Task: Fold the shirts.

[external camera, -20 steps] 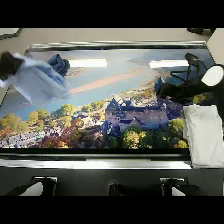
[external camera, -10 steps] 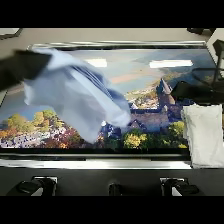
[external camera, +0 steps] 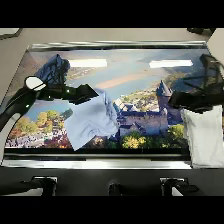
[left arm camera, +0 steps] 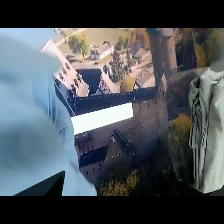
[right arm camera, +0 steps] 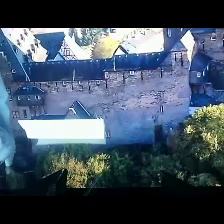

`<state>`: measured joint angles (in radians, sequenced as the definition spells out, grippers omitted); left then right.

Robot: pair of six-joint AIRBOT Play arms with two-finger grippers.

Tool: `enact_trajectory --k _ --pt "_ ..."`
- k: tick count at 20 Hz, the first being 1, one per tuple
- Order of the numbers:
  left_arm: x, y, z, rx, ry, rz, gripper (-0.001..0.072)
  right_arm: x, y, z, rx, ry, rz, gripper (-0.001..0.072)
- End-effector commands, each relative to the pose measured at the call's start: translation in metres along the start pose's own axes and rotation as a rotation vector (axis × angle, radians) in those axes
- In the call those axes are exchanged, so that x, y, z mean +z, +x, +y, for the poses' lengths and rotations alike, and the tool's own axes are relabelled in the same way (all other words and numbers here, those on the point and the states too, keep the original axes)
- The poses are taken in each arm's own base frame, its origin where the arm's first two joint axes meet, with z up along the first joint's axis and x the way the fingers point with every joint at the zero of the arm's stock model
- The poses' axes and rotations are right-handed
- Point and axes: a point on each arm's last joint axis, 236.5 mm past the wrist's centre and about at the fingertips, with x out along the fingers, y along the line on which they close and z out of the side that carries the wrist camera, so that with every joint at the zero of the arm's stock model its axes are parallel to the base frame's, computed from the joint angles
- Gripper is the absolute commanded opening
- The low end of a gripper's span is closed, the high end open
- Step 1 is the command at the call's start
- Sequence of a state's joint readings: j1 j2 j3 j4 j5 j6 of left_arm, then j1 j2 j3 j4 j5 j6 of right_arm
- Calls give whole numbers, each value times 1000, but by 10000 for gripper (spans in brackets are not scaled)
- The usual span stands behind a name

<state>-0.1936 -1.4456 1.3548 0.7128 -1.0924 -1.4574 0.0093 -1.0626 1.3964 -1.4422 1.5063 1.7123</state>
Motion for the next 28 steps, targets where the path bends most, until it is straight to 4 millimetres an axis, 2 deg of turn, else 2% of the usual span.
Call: enact_trajectory --k 1,2,4,6,7,8,11,12,14,18,22,23,24,25,27,28 --pt "10 -13 38 1 -71 104 708 -2 52 10 55 -21 138 664" --pt "19 -36 51 43 -60 85 707 -6 68 20 103 -22 197 664" --pt "15 -87 93 194 -60 89 708 -20 100 46 230 -13 327 664" --pt "-15 -124 137 356 -94 150 708 -33 132 60 299 18 434 664" --pt "-33 -131 152 396 -125 174 708 -42 150 64 298 19 482 664" --pt "-51 -128 160 394 -161 192 708 -50 166 70 295 14 517 664" --pt "-111 -91 178 339 -261 275 708 -70 208 93 290 -34 577 670" --pt "-130 -78 185 329 -293 303 708 -75 215 101 297 -41 589 673" --pt "-153 -60 198 337 -333 311 707 -78 222 112 321 -48 589 674" --pt "-165 -42 210 359 -334 304 707 -79 221 117 341 -57 593 675" --pt "-163 -19 210 342 -338 299 689 -92 226 120 350 -46 641 674" --pt "-160 -13 209 344 -327 284 598 -100 226 123 352 -57 659 674" --pt "-155 -8 209 352 -317 261 553 -110 226 125 352 -72 682 674" --pt "-150 -3 209 361 -307 235 453 -119 228 128 351 -83 700 674" --pt "-144 0 209 365 -285 212 117 -136 234 138 351 -111 711 670" --pt "-144 0 208 363 -264 214 45 -142 237 147 353 -133 701 669"
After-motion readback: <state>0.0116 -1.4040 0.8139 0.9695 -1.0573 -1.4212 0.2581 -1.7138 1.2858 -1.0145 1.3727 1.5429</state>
